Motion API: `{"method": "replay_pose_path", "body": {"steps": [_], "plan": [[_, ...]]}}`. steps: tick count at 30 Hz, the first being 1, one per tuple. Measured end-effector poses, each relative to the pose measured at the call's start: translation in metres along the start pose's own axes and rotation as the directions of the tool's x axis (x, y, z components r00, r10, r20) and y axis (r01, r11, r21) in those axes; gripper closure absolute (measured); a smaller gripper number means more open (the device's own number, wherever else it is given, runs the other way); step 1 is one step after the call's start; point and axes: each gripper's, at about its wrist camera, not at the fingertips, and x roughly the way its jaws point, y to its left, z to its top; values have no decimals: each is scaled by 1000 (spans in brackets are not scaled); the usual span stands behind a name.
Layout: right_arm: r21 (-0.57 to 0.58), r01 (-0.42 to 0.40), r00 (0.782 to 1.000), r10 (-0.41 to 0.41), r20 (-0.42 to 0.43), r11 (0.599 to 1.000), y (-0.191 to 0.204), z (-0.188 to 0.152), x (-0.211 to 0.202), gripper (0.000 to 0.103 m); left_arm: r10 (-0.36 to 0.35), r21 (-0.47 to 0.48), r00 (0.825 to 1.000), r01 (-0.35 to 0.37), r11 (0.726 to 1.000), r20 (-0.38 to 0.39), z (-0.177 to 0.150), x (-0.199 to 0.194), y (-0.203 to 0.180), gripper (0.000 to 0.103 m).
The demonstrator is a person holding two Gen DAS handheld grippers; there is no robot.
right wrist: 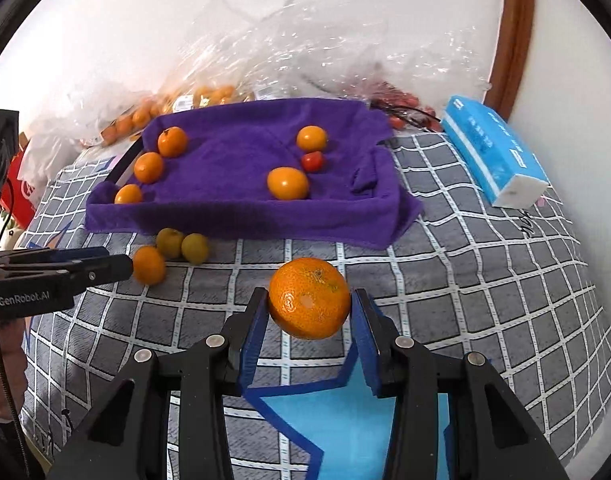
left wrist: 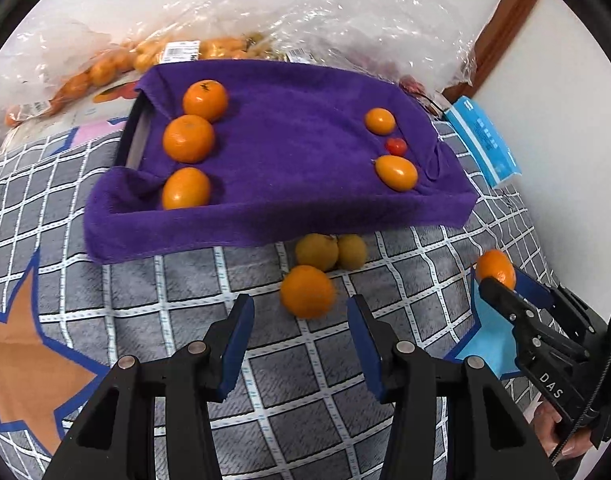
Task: Organize fruits
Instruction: 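Grasp a large mandarin with the right tool while the left tool grasps an orange, then lift the mandarin with the right tool while the left tool carries the orange toward the towel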
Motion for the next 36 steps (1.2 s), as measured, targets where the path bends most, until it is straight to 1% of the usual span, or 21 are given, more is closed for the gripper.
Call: {"method": "replay_pose_path", "body": {"steps": [11, 16, 17, 18, 19, 23, 29, 36], "plan": [[20, -2, 1000, 3, -10, 1000, -8, 1, 7, 61, -3, 27, 999, 4, 1000, -53, 3, 23, -13, 57], [27, -11, 1000, 12, -21, 1000, -9, 1, 13, 61, 23, 36, 998, -21, 999, -57, 6, 29, -15, 58], [26, -13, 1000, 13, -23, 1000, -9, 2, 14, 61, 25, 35, 998, -23, 999, -58, 6, 30, -15, 62], [24, -14, 1000, 14, -25, 1000, -9, 2, 14, 61, 32, 34, 998, -30, 999, -62, 7, 32, -15, 69], [22, -13, 1000, 14, -24, 1000, -9, 2, 14, 62, 35, 31, 997, -33, 999, -69, 8, 34, -16, 73], [24, -10, 1000, 11, -21, 1000, -10, 5, 13, 62, 25, 18, 997, -24, 1000, -71, 9, 35, -14, 72], [15, -9, 1000, 9, -9, 1000, -8, 9, 9, 62, 20, 19, 998, -19, 1000, -65, 8, 26, -12, 72], [-3, -15, 1000, 15, 21, 1000, 4, 16, -3, 62, 15, 3, 1000, -15, 1000, -24, 3, -1, -4, 72]]}}
